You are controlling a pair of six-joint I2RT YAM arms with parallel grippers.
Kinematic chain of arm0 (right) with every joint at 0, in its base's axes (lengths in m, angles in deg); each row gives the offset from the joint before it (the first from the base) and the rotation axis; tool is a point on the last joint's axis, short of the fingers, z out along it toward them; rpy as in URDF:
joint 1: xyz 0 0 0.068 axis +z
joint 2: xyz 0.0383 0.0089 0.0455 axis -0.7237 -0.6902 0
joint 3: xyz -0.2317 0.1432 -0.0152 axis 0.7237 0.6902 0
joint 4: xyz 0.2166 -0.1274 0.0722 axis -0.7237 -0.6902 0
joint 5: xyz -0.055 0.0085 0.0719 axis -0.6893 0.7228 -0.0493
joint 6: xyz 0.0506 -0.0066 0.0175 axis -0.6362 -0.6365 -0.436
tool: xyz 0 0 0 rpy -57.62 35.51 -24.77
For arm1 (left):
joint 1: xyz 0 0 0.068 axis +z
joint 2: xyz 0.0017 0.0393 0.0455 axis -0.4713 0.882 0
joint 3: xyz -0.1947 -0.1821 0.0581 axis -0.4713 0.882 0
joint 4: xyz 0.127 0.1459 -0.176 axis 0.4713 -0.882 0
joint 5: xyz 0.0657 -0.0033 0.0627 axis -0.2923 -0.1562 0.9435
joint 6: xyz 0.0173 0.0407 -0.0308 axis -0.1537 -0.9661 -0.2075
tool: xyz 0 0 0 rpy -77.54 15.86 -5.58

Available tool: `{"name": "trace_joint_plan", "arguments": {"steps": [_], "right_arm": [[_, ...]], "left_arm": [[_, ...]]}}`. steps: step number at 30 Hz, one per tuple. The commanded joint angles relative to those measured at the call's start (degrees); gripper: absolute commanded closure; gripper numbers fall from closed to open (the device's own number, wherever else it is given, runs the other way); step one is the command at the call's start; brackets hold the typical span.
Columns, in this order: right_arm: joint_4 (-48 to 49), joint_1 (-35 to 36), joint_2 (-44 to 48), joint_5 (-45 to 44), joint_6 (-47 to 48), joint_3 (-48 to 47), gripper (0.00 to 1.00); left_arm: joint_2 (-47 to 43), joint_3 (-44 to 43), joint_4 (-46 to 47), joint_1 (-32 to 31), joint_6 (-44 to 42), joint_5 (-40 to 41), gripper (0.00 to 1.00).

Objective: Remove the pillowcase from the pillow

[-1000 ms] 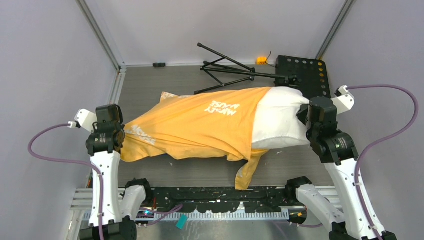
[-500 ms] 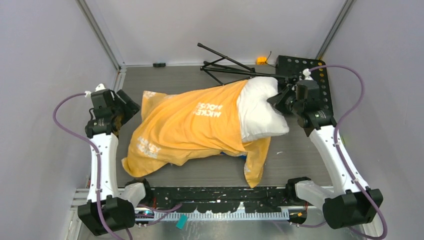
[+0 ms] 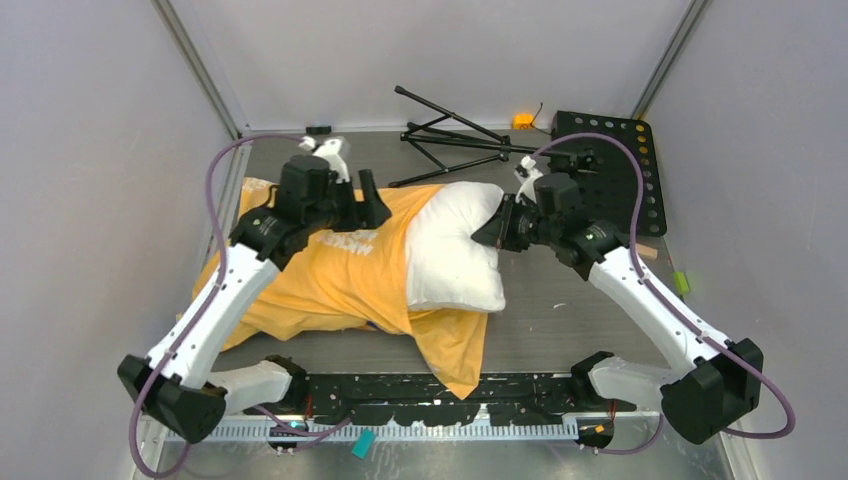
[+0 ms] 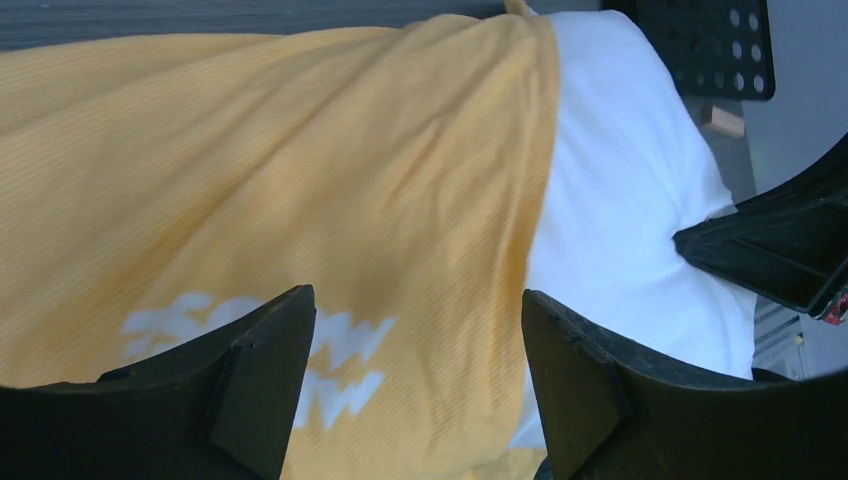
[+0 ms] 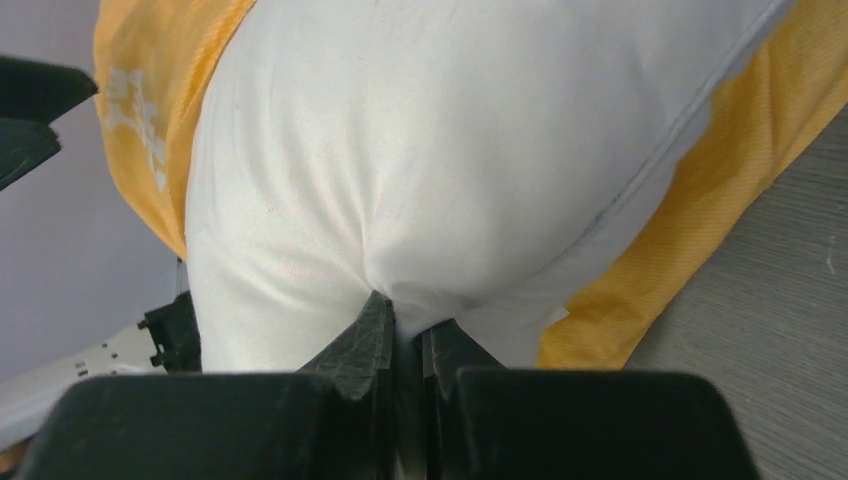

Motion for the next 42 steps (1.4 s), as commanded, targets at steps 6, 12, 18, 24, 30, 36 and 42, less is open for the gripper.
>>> {"name": "trace_joint_plan", "arguments": {"steps": [6, 12, 18, 24, 30, 36, 42], "right_arm": [[4.38, 5.84, 2.62, 4.64, 2.5, 1.75, 1.0], [4.14, 6.02, 3.62, 3.99, 3.05, 3.37, 1.0], [3.36, 6.09, 6.68, 0.66, 3.65, 4.1, 1.0], [1.32, 6.06, 10.53, -7.36, 3.51, 4.61, 1.0], [0.91, 6.05, 14.56, -10.79, 2.89, 5.48, 1.0], [-0.24, 6.06, 18.92, -15.11, 2.82, 6.02, 1.0], [3.1, 6.03, 16.58, -8.41, 2.64, 6.03, 1.0]], "left_arm": [[12.28, -12.04, -1.48, -16.87, -8.37, 11.02, 0.27], [21.83, -20.83, -11.3, -18.34, -9.09, 21.67, 0.43], [26.67, -22.39, -15.71, -17.7, -10.95, 29.89, 0.46], [27.03, -19.48, -12.52, -14.48, -11.67, 22.57, 0.47], [28.92, -17.98, -13.12, -3.31, -10.67, 23.71, 0.94], [28.92, -15.78, -12.83, 7.82, -9.61, 24.66, 1.0], [26.84, -15.45, -10.86, 8.0, -10.06, 15.26, 0.88]]}}
